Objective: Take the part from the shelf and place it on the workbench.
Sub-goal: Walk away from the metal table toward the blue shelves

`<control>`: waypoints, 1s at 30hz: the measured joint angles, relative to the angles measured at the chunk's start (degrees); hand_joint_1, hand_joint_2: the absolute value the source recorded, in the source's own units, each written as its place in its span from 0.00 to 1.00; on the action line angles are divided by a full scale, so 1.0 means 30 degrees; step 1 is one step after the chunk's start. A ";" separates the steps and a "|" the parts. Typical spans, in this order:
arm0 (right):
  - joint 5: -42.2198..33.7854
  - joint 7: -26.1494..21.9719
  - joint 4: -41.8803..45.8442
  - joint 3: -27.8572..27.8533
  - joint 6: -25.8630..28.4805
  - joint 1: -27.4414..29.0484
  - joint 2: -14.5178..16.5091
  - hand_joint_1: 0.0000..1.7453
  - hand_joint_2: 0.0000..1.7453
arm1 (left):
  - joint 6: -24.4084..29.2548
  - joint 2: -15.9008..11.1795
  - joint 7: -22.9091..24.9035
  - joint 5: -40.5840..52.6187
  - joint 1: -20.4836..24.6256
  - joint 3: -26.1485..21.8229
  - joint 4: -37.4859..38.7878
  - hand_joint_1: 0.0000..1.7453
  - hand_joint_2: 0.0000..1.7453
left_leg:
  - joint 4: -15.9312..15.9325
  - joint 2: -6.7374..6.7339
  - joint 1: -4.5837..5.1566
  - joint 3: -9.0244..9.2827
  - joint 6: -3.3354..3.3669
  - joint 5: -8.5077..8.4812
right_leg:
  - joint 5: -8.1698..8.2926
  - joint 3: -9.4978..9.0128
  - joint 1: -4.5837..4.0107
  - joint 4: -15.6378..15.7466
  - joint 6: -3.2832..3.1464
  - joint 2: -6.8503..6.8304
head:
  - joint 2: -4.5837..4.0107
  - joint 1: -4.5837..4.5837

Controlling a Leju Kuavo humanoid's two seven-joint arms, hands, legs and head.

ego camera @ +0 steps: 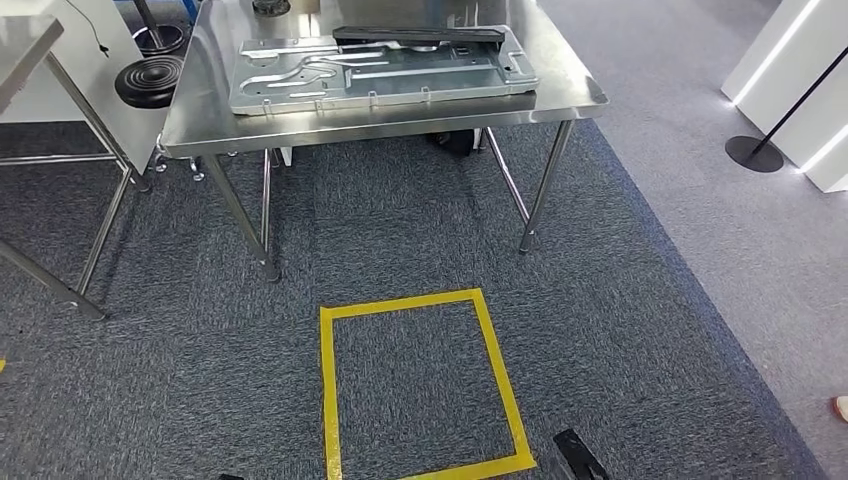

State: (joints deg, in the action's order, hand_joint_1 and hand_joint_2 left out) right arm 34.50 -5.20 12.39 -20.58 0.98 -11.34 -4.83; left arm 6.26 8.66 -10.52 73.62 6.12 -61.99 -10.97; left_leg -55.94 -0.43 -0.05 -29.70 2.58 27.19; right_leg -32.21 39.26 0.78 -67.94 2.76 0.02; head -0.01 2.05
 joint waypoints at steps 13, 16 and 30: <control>0.0098 0.0741 -0.0215 -0.0413 -0.0348 0.0253 0.1439 0.00 1.00 | -0.0169 0.0162 0.0220 0.0417 0.0130 0.0424 0.0000 0.00 0.00 | -0.1337 0.0001 0.0072 -0.1961 -0.0950 -0.0262 | 0.1444 -0.3568 -0.0084 0.4346 -0.1107 -0.0059 | -0.0003 0.0007; 0.0113 0.0854 -0.0248 -0.0497 -0.0371 0.0304 0.1688 0.00 1.00 | -0.0185 0.0166 0.0257 0.0486 0.0126 0.0468 0.0000 0.00 0.00 | -0.4787 0.0039 -0.0085 -0.3060 -0.1218 0.1999 | 0.1831 -0.3049 -0.0074 0.4314 -0.1229 -0.0075 | -0.0003 0.0007; 0.0687 0.0459 -0.0315 -0.0521 -0.0155 0.0361 0.2282 0.00 1.00 | -0.0342 0.0231 0.1099 0.0701 0.0208 0.0517 0.0000 0.00 1.00 | -0.0105 0.0035 -0.0190 0.0117 -0.0172 0.0211 | 0.0319 -0.0708 -0.0029 0.0531 -0.0169 -0.0009 | -0.0005 0.0007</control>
State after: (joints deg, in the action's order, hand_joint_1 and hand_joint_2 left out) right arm 36.56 -3.82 11.44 -22.15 0.52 -10.25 2.01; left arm 5.23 9.35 -7.23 75.72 6.74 -60.43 -10.97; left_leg -56.26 -0.33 -0.62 -29.35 2.06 27.83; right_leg -31.25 37.13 0.70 -66.35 2.26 -0.01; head -0.02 2.08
